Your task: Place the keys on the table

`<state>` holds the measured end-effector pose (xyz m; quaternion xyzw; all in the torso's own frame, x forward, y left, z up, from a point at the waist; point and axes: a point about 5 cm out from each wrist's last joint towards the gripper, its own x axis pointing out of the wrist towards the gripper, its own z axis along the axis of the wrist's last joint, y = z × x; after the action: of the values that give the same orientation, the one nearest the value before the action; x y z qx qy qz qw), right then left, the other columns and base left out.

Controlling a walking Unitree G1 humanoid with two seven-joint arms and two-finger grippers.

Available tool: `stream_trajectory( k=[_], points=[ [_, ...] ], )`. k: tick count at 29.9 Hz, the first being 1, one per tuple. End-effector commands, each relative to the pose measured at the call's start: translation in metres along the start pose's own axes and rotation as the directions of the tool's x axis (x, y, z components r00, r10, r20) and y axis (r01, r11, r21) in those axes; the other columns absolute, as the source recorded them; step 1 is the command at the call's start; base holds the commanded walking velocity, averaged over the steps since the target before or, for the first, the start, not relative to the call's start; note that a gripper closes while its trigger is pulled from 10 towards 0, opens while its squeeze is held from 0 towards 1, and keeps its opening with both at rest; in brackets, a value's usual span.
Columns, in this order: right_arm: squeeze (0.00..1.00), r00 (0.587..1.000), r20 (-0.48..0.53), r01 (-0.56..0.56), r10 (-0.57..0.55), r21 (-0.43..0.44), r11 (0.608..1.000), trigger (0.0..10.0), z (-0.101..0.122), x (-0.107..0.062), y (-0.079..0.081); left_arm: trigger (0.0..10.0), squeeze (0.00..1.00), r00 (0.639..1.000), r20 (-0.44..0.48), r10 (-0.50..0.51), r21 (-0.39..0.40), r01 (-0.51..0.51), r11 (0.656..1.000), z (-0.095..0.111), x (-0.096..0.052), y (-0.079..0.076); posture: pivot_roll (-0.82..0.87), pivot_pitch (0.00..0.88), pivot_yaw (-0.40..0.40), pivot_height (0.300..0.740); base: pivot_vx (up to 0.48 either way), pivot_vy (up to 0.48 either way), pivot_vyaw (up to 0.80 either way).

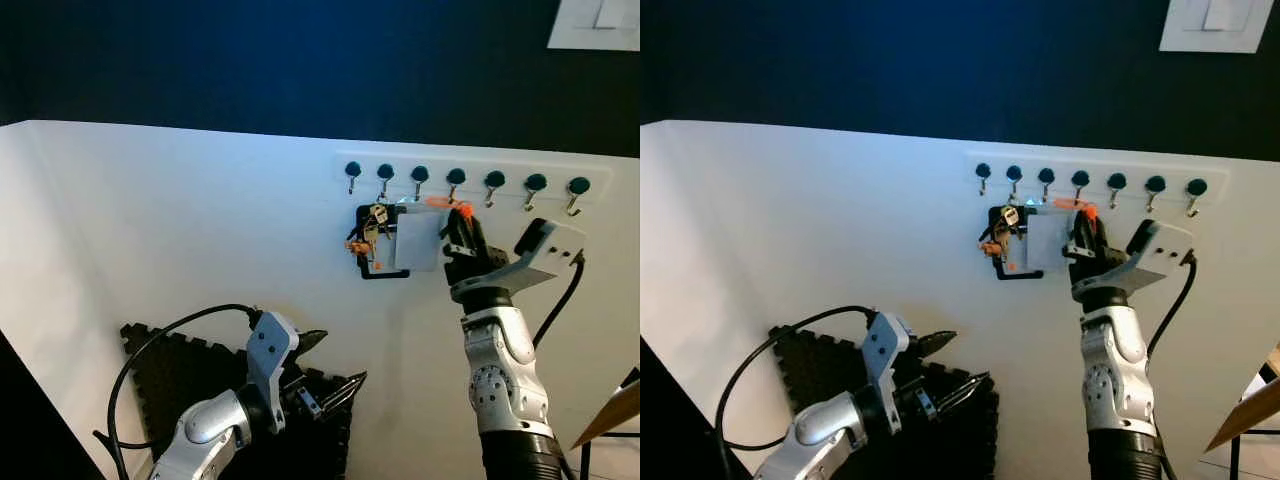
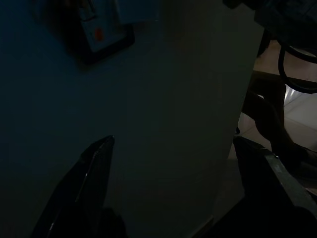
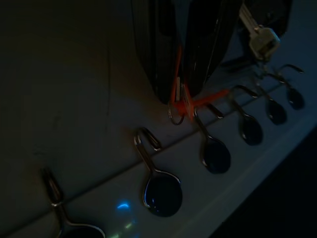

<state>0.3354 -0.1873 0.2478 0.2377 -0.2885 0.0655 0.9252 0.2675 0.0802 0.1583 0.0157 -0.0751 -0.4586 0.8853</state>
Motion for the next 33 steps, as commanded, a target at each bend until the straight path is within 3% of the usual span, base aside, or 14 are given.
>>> stream_trajectory(
  k=[1, 3, 4, 6, 8, 13, 15, 20, 26, 33],
  points=[
    [0.0, 0.999, 0.024, 0.032, -0.032, 0.022, 0.999, 0.0, 0.005, -0.001, -0.008, 10.0, 0.0, 1.0, -0.014, -0.003, 0.003, 0.003, 1.0, -0.001, 0.0, 0.0, 0.06, 0.045, 0.036, 0.74, 0.0, 0.0, 0.0],
    [0.0, 1.0, 0.005, -0.007, 0.007, 0.024, 1.0, 0.0, 0.002, -0.002, -0.003, 10.0, 0.0, 1.0, -0.014, -0.003, 0.004, 0.003, 1.0, -0.001, 0.0, 0.0, 0.06, 0.044, 0.036, 0.74, 0.0, 0.0, 0.0],
    [0.0, 0.994, -0.046, -0.098, 0.098, 0.002, 0.995, 4.5, -0.007, -0.005, 0.011, 10.0, 0.0, 1.0, -0.014, -0.005, 0.005, 0.005, 1.0, -0.001, 0.001, -0.001, 0.05, 0.042, 0.037, 0.74, 0.0, 0.0, 0.0],
    [0.0, 0.994, -0.046, -0.098, 0.098, 0.002, 0.995, 4.5, -0.007, -0.005, 0.011, 10.0, 0.0, 1.0, -0.014, -0.005, 0.005, 0.005, 1.0, -0.001, 0.001, -0.001, 0.05, 0.042, 0.037, 0.74, 0.0, 0.0, 0.0],
    [0.0, 0.979, -0.111, -0.174, 0.171, -0.019, 0.985, 10.0, -0.018, -0.01, 0.022, 10.0, 0.0, 1.0, -0.014, -0.006, 0.006, 0.006, 1.0, -0.001, 0.001, -0.001, 0.05, 0.044, 0.036, 0.74, 0.0, 0.0, 0.0],
    [0.0, 0.958, -0.188, -0.227, 0.216, -0.041, 0.973, 10.0, -0.032, -0.016, 0.028, 10.0, 0.0, 1.0, -0.017, -0.008, 0.006, 0.008, 1.0, -0.001, 0.001, -0.001, 0.05, 0.046, 0.035, 0.74, 0.0, 0.0, 0.0],
    [0.0, 0.95, -0.258, -0.205, 0.175, -0.095, 0.974, 10.0, -0.044, -0.021, 0.023, 10.0, 0.0, 1.0, -0.02, -0.007, 0.005, 0.008, 1.0, -0.002, 0.0, -0.002, 0.06, 0.046, 0.031, 0.74, 0.0, 0.0, 0.0],
    [0.0, 0.938, -0.301, -0.23, 0.172, -0.172, 0.958, 10.0, -0.048, -0.025, 0.02, 10.0, 0.0, 1.0, -0.021, -0.004, 0.005, 0.004, 1.0, -0.002, 0.0, -0.002, 0.06, 0.046, 0.031, 0.74, 0.0, 0.0, 0.0],
    [0.0, 0.936, -0.271, -0.297, 0.225, -0.263, 0.918, 10.0, -0.041, -0.023, 0.027, 10.0, 0.0, 1.0, -0.019, -0.002, 0.008, 0.002, 1.0, -0.001, 0.0, -0.001, 0.06, 0.048, 0.033, 0.74, 0.0, 0.0, 0.0],
    [0.0, 0.949, -0.181, -0.304, 0.259, -0.3, 0.904, 10.0, -0.029, -0.019, 0.035, 10.0, 0.0, 1.0, -0.017, -0.001, 0.009, 0.001, 1.0, -0.001, 0.0, -0.001, 0.06, 0.05, 0.033, 0.74, 0.0, 0.0, 0.0]
  ],
)
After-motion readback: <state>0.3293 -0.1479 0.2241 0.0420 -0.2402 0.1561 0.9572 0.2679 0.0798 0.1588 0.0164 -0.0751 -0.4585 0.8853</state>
